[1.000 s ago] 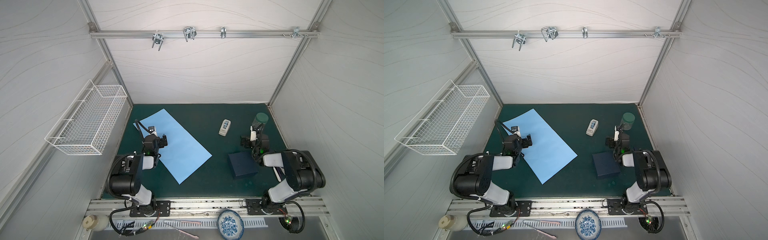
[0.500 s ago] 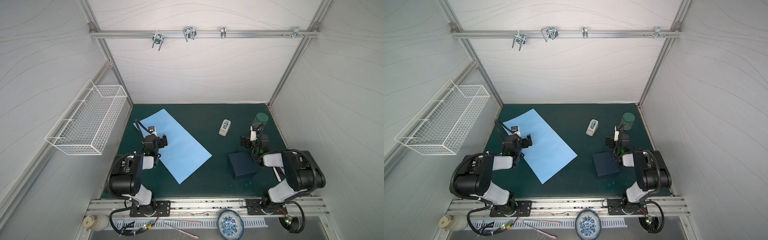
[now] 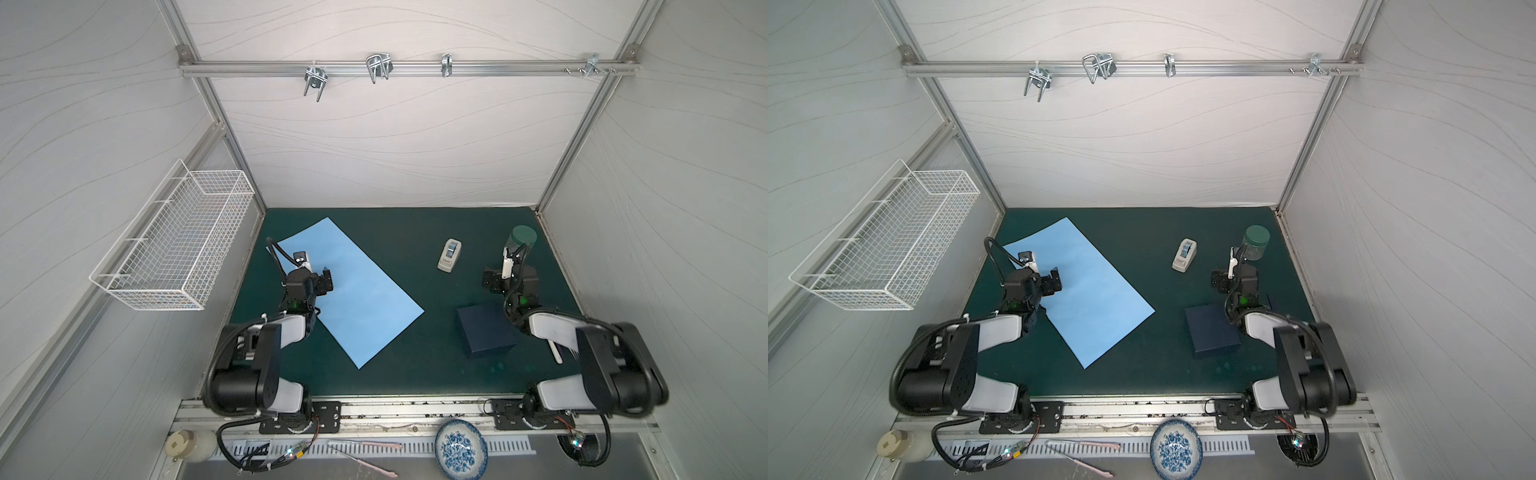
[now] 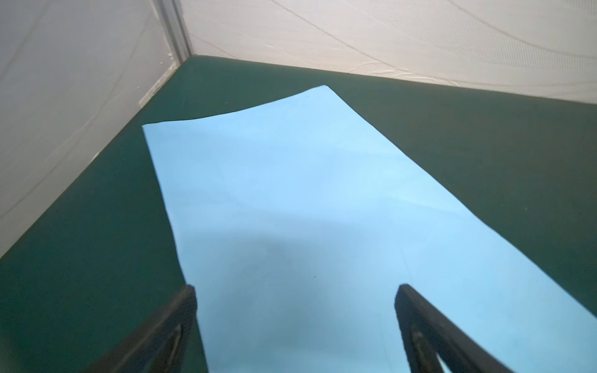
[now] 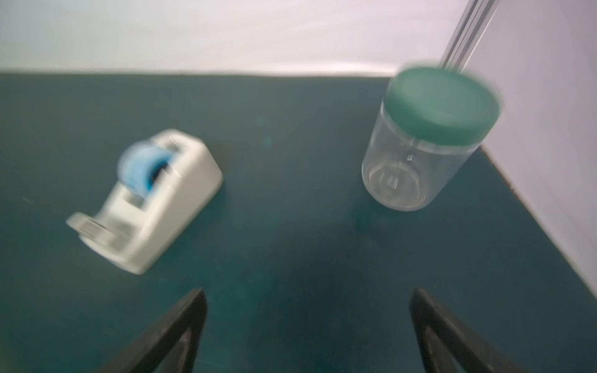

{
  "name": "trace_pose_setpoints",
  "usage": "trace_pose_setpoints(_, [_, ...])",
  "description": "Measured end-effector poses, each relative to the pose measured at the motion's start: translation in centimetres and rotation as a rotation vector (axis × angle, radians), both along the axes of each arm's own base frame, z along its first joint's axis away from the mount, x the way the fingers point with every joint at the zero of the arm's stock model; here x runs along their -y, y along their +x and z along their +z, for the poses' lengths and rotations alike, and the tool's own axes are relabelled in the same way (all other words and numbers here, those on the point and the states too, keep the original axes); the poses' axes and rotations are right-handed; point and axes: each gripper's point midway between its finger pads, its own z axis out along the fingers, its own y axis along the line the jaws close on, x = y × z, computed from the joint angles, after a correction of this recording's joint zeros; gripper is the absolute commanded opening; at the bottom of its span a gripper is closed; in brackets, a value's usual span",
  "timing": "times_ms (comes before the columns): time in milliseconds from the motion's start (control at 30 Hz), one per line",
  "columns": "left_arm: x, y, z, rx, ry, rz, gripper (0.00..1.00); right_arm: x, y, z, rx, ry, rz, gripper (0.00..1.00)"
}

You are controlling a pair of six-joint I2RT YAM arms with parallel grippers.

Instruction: Wrap the gift box in paper

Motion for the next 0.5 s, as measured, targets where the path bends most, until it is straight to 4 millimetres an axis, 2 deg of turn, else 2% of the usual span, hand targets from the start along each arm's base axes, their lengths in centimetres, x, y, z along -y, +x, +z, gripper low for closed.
trace_pose_setpoints(100, [0.0,-0.1,3.6,0.026,-0.112,0.056,0.90,-1.4,-0.8,6.7,0.077,0.145,-0.011,0.92])
trace_pose_setpoints(133, [0.3,0.1,5.1,0.051,-0.163,0.056,0.88,-2.5,-1.3,8.4,0.091,0.184,0.006,0.93])
trace_pose_setpoints(167, [0.9,0.1,6.1,0.068,-0.225,0.043,0.87,-4.4,-2.0,9.7,0.085,0.211,0.048,0.93])
trace_pose_setpoints(200, [1.7,0.0,6.9,0.080,-0.293,0.028,0.86,-7.2,-3.0,10.6,0.065,0.236,0.116,0.93])
trace_pose_setpoints(233, [2.6,-0.3,7.1,0.078,-0.359,0.006,0.86,-9.8,-4.2,10.8,0.035,0.252,0.188,0.92])
trace_pose_setpoints(300, [5.1,-1.3,6.5,0.026,-0.481,-0.040,0.86,-15.6,-7.8,9.9,-0.081,0.272,0.362,0.90])
trace_pose_setpoints(333, [6.3,-1.9,6.0,-0.010,-0.520,-0.062,0.86,-17.5,-9.6,9.0,-0.143,0.274,0.426,0.90])
trace_pose_setpoints(400, [9.5,-3.5,4.6,-0.111,-0.569,-0.119,0.87,-20.5,-13.1,6.6,-0.288,0.282,0.524,0.87])
trace_pose_setpoints(500, [13.2,-5.9,2.2,-0.265,-0.576,-0.195,0.87,-23.2,-17.5,2.5,-0.491,0.267,0.608,0.87])
